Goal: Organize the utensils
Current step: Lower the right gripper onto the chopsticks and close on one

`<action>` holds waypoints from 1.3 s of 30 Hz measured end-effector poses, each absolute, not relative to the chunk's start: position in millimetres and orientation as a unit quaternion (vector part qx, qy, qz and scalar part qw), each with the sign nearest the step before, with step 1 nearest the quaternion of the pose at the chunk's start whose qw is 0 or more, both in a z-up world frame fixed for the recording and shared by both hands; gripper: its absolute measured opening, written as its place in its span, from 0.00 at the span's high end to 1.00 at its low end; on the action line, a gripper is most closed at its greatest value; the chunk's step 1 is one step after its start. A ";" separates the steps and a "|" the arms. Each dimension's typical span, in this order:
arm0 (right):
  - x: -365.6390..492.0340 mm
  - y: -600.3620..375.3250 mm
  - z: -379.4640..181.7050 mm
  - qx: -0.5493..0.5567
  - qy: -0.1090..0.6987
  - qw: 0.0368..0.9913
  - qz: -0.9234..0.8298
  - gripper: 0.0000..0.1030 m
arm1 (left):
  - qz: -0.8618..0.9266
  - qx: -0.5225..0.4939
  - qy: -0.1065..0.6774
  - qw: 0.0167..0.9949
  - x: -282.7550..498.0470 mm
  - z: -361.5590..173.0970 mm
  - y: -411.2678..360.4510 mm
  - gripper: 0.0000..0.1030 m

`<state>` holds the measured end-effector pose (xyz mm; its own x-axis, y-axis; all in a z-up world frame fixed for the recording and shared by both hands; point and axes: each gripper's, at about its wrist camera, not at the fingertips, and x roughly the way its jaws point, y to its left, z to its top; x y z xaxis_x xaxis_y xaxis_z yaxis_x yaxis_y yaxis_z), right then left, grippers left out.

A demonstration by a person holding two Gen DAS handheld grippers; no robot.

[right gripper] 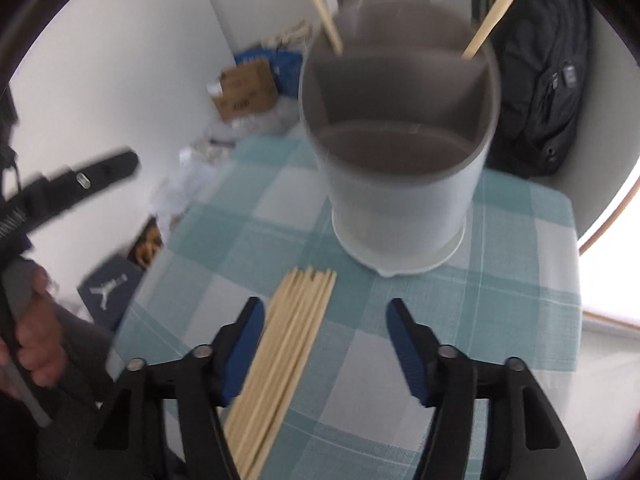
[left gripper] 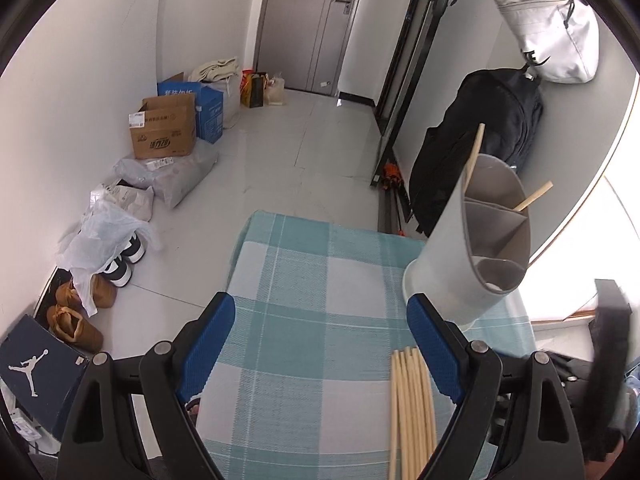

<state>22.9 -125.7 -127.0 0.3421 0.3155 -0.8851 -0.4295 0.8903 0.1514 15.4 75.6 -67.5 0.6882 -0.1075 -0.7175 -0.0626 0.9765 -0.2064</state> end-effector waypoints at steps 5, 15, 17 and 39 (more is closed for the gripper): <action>32.5 -117.8 -154.5 -0.065 0.568 0.794 0.206 0.75 | -0.015 -0.122 0.402 0.907 16.4 -69.1 84.5 0.18; 35.4 -98.4 -157.4 -0.108 0.572 0.792 0.183 0.78 | -0.011 -0.143 0.412 0.900 19.8 -73.9 96.2 0.18; 36.4 -94.4 -157.0 -0.121 0.570 0.793 0.176 0.78 | -0.011 -0.148 0.413 0.899 20.0 -74.1 99.3 0.18; 38.1 -117.1 -126.6 -0.001 0.512 0.839 0.181 0.97 | -0.038 -0.118 0.491 0.863 17.6 -107.2 85.9 0.18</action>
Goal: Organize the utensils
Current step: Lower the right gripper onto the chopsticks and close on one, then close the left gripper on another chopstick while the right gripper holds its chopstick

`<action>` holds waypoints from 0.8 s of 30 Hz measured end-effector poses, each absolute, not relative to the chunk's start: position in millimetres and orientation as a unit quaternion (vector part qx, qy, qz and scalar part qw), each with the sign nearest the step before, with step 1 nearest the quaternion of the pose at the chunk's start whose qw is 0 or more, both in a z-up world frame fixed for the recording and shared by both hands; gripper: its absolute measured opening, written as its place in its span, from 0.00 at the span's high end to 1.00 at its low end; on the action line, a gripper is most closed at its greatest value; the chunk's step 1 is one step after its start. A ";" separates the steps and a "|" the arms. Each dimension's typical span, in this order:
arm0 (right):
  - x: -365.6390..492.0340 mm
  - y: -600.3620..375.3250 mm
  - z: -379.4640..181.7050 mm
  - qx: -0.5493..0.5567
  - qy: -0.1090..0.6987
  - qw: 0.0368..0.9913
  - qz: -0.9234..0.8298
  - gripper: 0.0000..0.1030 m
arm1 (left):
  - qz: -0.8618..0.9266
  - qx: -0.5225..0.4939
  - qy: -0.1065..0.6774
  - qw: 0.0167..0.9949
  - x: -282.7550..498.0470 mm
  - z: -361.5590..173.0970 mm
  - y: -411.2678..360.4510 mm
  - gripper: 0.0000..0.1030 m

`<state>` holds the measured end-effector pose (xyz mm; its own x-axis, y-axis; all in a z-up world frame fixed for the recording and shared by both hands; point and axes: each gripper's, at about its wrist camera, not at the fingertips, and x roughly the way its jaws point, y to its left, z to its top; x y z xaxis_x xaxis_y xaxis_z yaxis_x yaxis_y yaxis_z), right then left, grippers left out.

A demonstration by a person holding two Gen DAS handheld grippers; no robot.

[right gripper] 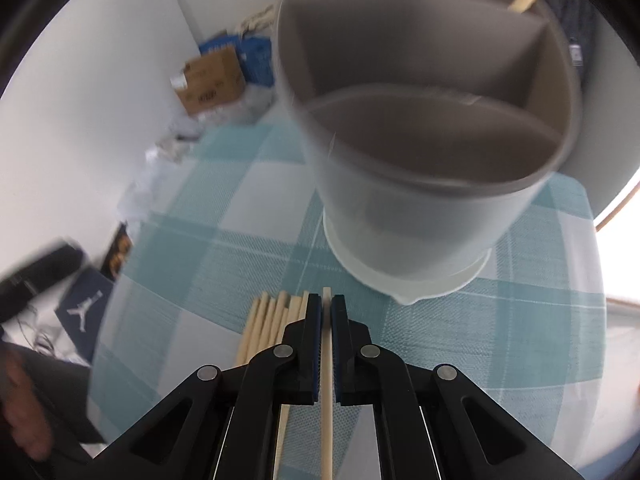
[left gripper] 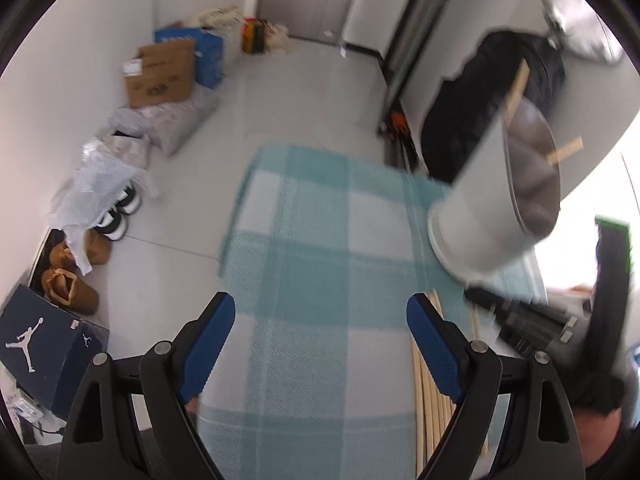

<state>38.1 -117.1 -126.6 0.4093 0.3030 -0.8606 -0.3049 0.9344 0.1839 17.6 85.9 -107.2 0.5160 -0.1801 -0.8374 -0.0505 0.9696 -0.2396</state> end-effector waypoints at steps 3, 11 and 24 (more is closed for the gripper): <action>33.4 -135.4 -111.4 0.040 0.492 0.850 0.185 0.97 | -0.063 -0.091 0.511 0.852 14.2 -112.9 66.6 0.18; 27.4 -182.4 -84.4 0.158 0.446 0.861 0.186 0.96 | -0.080 -0.019 0.557 0.826 4.9 -131.6 29.9 0.18; 15.1 -218.8 -63.7 0.204 0.404 0.870 0.193 0.96 | -0.044 -0.001 0.592 0.805 7.5 -145.4 21.3 0.18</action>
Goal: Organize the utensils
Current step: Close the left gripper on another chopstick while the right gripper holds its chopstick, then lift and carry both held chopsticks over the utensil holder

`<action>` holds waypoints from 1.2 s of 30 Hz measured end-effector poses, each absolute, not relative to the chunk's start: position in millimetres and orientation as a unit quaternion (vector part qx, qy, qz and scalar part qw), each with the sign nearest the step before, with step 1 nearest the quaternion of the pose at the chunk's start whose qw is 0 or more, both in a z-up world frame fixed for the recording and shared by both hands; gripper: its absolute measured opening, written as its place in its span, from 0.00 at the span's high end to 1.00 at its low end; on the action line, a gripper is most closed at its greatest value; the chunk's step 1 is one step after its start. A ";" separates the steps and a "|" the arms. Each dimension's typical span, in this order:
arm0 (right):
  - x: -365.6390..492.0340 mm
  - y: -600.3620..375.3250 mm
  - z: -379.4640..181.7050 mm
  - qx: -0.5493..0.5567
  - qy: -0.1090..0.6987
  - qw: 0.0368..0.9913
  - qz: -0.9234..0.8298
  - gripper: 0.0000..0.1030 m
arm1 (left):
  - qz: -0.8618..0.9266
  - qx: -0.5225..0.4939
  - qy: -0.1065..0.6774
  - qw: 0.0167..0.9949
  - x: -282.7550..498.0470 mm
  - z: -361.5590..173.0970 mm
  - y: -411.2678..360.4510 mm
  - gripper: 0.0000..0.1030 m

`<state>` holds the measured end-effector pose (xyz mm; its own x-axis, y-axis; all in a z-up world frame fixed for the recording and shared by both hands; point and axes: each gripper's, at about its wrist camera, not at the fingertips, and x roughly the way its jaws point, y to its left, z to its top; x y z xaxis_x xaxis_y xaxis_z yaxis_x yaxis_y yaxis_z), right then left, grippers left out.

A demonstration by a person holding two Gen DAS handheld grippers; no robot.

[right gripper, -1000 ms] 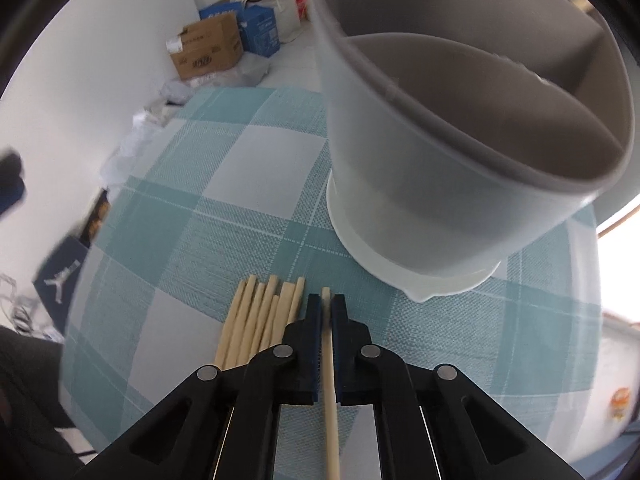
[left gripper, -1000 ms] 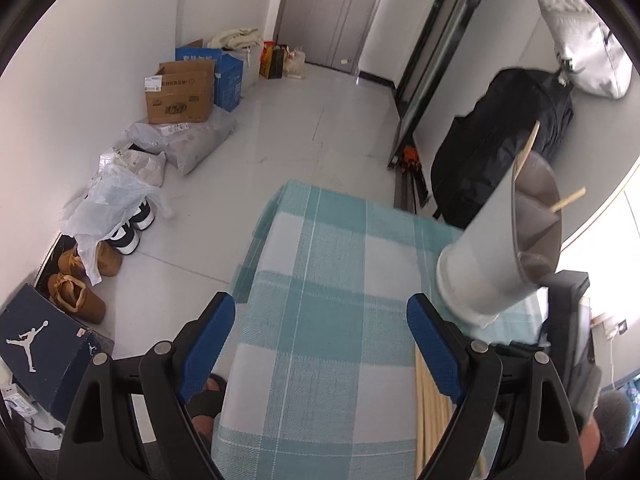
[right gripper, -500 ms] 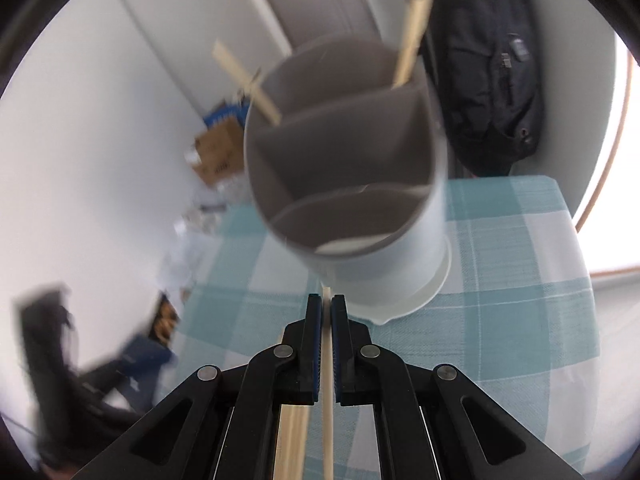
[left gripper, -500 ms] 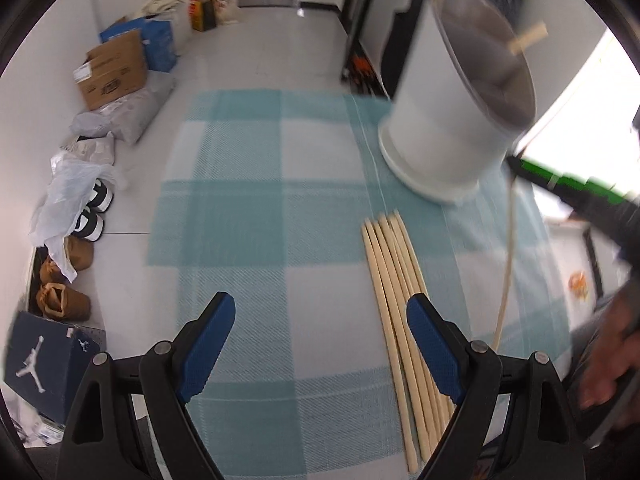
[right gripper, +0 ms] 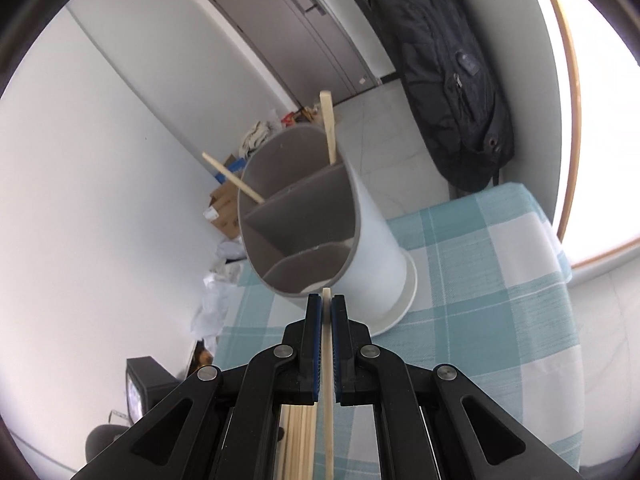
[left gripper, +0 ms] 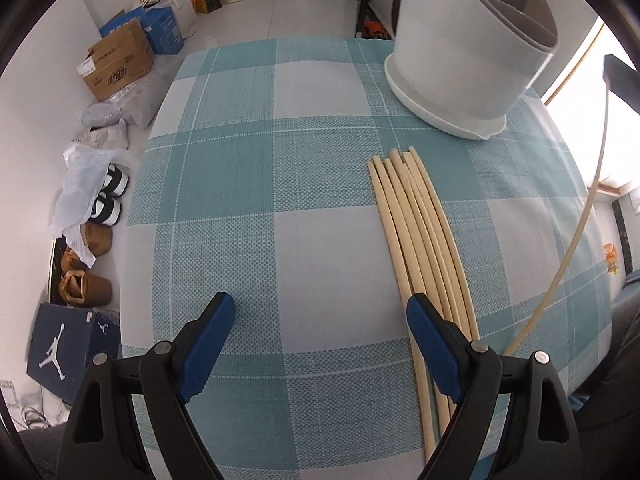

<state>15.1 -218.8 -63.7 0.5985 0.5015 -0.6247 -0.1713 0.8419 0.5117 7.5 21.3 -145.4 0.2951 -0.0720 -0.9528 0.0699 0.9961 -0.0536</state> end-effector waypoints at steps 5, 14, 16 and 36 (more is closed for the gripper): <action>12.4 -229.5 -55.9 0.211 0.395 0.873 0.193 0.96 | -0.036 -0.008 0.599 0.800 12.3 -146.9 17.5 0.18; 9.1 -247.6 -53.2 0.234 0.390 0.870 0.192 0.96 | -0.023 0.036 0.622 0.782 25.8 -151.7 9.1 0.16; 8.0 -249.1 -51.9 0.233 0.389 0.870 0.193 0.96 | -0.026 0.040 0.620 0.783 30.2 -151.8 10.1 0.18; 11.0 -257.7 -52.7 0.228 0.390 0.872 0.188 0.96 | -0.068 0.032 0.608 0.790 49.5 -149.0 -0.8 0.98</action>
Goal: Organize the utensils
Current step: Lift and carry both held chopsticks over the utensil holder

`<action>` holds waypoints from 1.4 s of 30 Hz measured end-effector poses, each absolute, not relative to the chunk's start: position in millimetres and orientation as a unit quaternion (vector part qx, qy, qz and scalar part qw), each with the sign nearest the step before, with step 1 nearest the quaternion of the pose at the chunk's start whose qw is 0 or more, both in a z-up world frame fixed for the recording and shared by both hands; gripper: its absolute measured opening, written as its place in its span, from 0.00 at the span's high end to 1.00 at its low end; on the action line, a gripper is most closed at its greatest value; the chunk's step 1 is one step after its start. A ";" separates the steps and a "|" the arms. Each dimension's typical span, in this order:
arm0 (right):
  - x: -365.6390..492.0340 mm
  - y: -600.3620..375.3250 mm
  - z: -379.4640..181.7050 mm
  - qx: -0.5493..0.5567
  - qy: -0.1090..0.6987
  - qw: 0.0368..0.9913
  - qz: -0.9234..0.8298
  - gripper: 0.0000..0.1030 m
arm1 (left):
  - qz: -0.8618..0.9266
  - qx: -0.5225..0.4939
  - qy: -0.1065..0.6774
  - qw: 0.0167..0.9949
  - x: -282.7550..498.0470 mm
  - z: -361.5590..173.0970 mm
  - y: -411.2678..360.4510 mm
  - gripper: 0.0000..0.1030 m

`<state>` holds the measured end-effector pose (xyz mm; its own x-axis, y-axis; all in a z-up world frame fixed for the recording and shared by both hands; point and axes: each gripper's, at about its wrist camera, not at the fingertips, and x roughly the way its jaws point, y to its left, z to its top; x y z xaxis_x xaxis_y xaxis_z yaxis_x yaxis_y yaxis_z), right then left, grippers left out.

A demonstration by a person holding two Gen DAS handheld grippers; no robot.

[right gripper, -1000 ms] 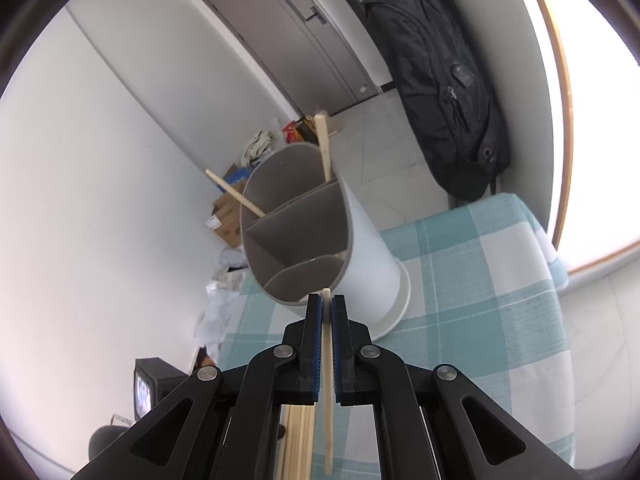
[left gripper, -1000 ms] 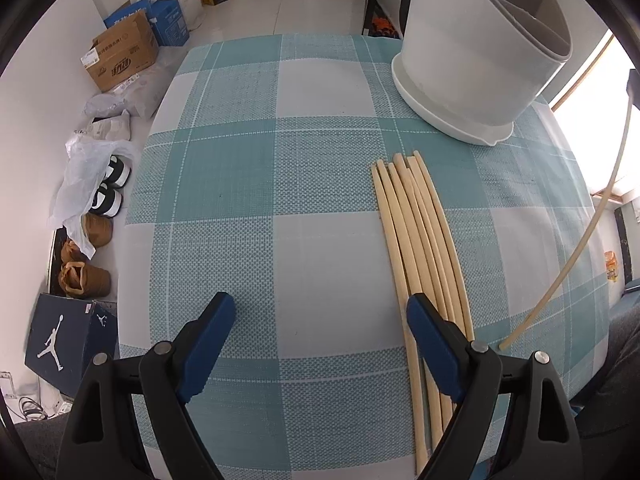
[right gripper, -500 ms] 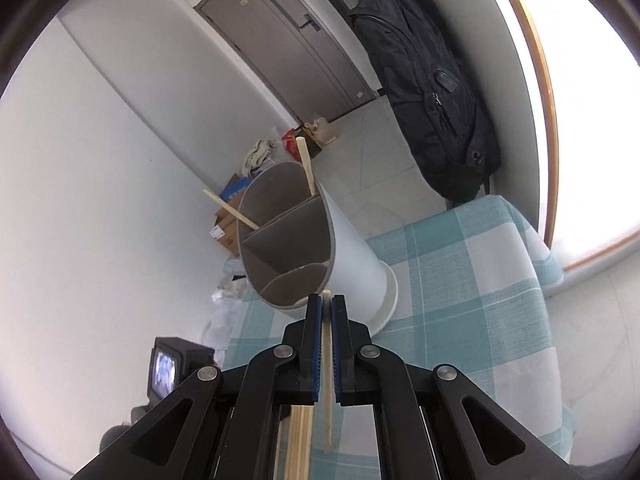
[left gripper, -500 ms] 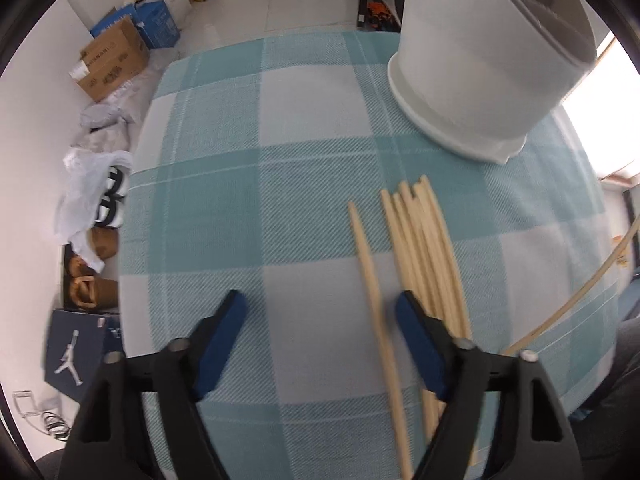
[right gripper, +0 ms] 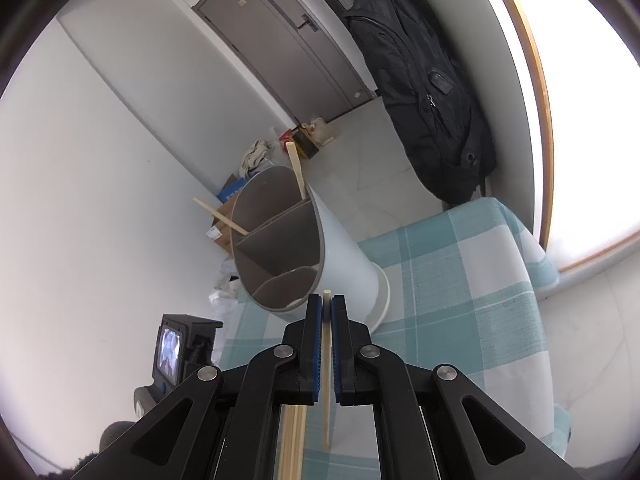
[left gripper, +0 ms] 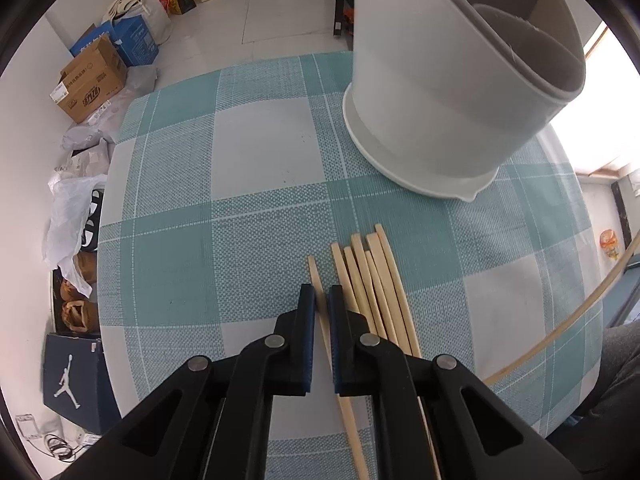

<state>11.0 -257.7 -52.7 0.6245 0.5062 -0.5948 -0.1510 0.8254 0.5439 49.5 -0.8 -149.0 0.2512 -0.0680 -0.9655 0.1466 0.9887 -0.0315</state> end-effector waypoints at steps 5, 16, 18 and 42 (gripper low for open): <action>8.0 -253.7 -50.3 0.216 0.384 0.878 0.188 0.96 | -0.063 0.013 0.599 0.798 51.9 -145.6 5.3 0.99; -8.7 -240.1 -38.6 0.184 0.355 0.894 0.201 0.96 | -0.062 -0.045 0.491 0.868 18.5 -87.8 18.7 0.99; -13.1 -236.5 -35.2 0.176 0.348 0.898 0.204 0.96 | -0.063 -0.053 0.473 0.877 12.7 -78.5 17.6 0.99; -39.5 -201.8 3.7 0.126 0.295 0.914 0.249 0.97 | -0.107 -0.049 0.405 0.906 1.1 -24.1 12.1 0.99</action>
<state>-39.5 -201.8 3.7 0.7020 0.5292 -0.4766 -0.3804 0.8444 0.3773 1.1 12.1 -24.1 0.6482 -0.2346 -0.7244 0.1549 0.9721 -0.1762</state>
